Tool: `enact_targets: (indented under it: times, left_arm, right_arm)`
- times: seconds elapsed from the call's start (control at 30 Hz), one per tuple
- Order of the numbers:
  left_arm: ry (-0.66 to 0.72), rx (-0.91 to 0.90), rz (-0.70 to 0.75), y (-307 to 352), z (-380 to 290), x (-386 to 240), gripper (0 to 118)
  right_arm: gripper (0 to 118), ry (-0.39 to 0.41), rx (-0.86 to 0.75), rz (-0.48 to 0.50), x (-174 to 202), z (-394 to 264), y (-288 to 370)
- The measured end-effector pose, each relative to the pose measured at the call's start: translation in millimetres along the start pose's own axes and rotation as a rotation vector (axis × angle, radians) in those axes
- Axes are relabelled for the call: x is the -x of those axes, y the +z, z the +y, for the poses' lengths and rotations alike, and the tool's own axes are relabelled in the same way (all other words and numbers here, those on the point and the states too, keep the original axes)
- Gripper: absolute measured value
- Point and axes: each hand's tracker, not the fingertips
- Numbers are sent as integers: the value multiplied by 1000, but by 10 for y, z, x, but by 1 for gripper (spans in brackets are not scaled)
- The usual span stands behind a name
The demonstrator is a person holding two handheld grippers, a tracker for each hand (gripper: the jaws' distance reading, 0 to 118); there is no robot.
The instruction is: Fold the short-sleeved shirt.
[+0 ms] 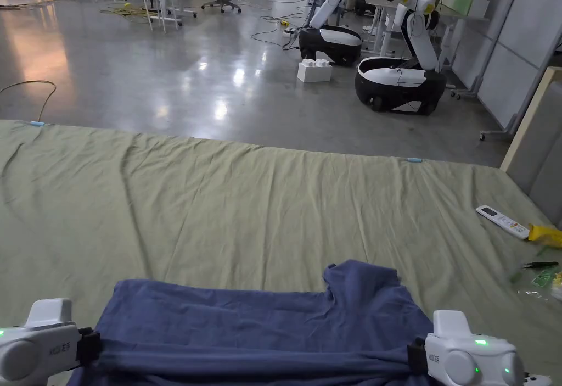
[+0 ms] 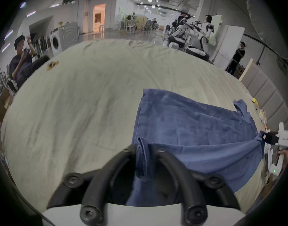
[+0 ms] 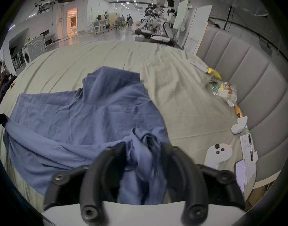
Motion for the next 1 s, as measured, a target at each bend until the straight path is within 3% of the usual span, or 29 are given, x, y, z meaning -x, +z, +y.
enact_targets:
  times: [0.03,0.07,0.23,0.33,0.4,0.47,0.5,0.53,0.87,1.0]
  left_arm:
    - [-13,-31,6,72,8,-8,46]
    - [-21,-57,6,124,10,-19,54]
    - [-67,-236,-32,603,30,-204,55]
    - [-126,-367,-4,882,-41,-376,51]
    - [-141,-453,6,1060,-130,-483,38]
    - [-152,-520,-7,1232,-213,-578,18]
    - [-154,-551,-5,1304,-251,-626,16]
    - [-157,-574,-4,1363,-301,-634,12]
    - [-141,-658,16,1621,-549,-605,5]
    - [-138,-582,30,1478,-634,-432,5]
  right_arm:
    - [68,-22,-48,18,-9,6,113]
    - [75,-39,-85,21,0,11,233]
    - [86,-114,-389,49,15,-11,786]
    - [85,-132,-548,32,210,-51,1242]
    - [76,-131,-649,4,324,-101,1458]
    - [44,-118,-702,-11,459,-154,1628]
    - [26,-84,-749,-25,513,-175,1711]
    - [12,-106,-737,-16,563,-223,1750]
    - [4,-94,-811,-6,715,-470,2004]
    - [4,-96,-797,6,681,-518,1993]
